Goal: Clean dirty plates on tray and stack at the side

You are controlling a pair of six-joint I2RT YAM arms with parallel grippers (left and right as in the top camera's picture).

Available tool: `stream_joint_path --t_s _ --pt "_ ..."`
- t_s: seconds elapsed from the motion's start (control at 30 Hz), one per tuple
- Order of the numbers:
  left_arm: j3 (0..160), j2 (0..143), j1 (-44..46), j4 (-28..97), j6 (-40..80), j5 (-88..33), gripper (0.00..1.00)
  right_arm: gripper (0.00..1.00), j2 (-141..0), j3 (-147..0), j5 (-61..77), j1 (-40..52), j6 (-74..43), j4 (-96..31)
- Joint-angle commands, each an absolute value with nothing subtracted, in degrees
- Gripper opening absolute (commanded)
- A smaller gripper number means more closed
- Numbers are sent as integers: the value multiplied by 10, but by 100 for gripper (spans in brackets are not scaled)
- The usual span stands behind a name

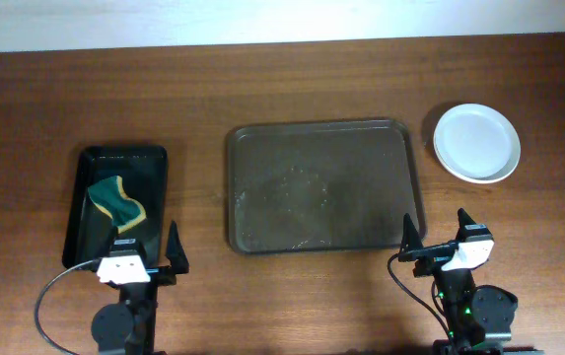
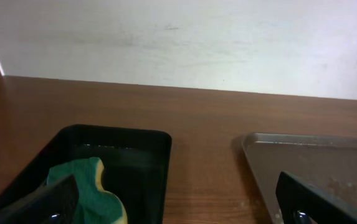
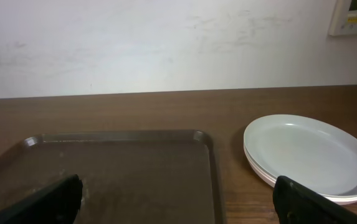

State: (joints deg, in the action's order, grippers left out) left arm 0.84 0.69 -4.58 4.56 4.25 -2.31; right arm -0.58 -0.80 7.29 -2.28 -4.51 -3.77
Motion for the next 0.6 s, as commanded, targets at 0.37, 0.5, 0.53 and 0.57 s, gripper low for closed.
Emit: stream_joint_path --t_s 0.37,0.5,0.53,0.57 --pt "5 3 -48 48 17 -6 99 98 -2 -3 68 -27 -47 -39" --pt "5 3 -48 48 17 -6 99 98 -2 -3 68 -27 -47 -39" --pt "5 3 -48 48 17 -6 99 98 -2 -3 68 -27 -47 -39" --pt "5 3 -48 48 17 -6 99 99 -2 -3 68 -27 -47 -39"
